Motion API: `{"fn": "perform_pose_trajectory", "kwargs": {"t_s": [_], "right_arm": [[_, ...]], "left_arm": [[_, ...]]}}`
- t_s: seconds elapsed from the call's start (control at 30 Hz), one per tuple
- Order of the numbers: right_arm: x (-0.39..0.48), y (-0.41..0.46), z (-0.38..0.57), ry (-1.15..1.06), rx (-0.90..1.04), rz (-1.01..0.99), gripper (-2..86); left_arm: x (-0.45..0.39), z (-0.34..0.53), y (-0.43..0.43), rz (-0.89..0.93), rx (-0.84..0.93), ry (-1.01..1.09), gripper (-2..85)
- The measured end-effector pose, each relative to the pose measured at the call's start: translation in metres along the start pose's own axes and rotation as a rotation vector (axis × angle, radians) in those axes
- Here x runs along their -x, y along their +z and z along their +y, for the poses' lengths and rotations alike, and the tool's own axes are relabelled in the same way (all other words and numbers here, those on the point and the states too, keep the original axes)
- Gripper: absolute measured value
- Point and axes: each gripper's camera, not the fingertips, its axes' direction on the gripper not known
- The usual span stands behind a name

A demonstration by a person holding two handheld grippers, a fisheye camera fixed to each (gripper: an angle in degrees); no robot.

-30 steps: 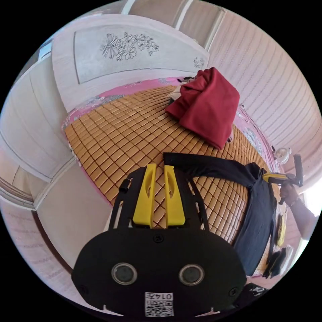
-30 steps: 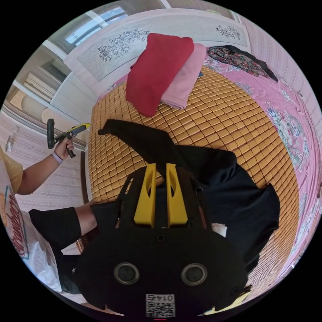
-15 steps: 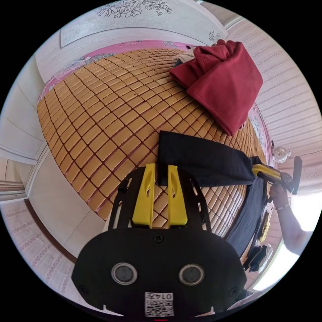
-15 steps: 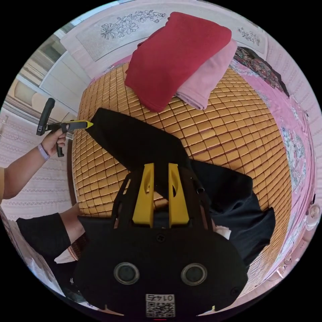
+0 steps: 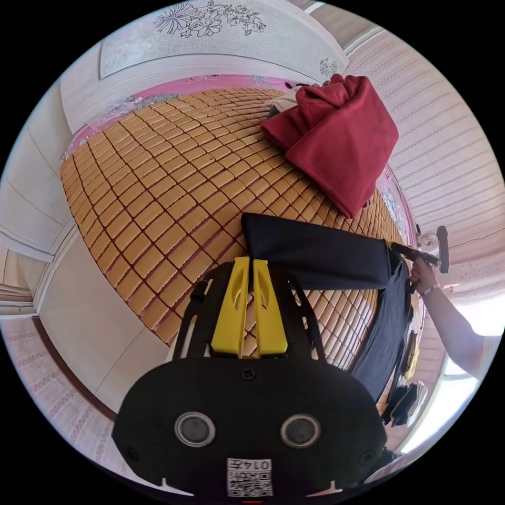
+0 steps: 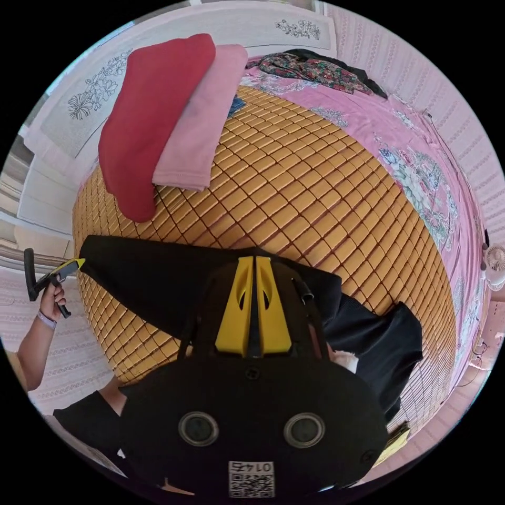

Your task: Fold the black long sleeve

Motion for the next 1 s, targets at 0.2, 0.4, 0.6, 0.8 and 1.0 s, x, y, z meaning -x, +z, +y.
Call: {"fn": "perform_pose_trajectory", "kwargs": {"t_s": [0.2,0.4,0.6,0.8,1.0], "right_arm": [[0.005,-0.017,0.041,0.003,-0.095,0.015,1.7],[0.009,-0.032,0.137,0.049,-0.197,-0.097,2.1],[-0.010,-0.022,0.243,0.212,-0.114,-0.224,2.6],[-0.033,-0.027,0.335,0.374,-0.111,-0.288,3.5],[-0.066,-0.058,0.415,0.521,-0.221,-0.346,4.4]], "left_arm": [[0.009,0.011,0.011,0.014,-0.010,-0.021,-1.0],[0.008,0.020,0.015,0.034,-0.030,-0.018,-1.0],[-0.030,0.031,-0.032,0.234,-0.233,0.052,-1.0],[-0.140,0.049,-0.066,0.580,-0.321,0.375,-1.0],[-0.323,0.134,-0.049,0.984,-0.107,0.878,-0.7]]}}
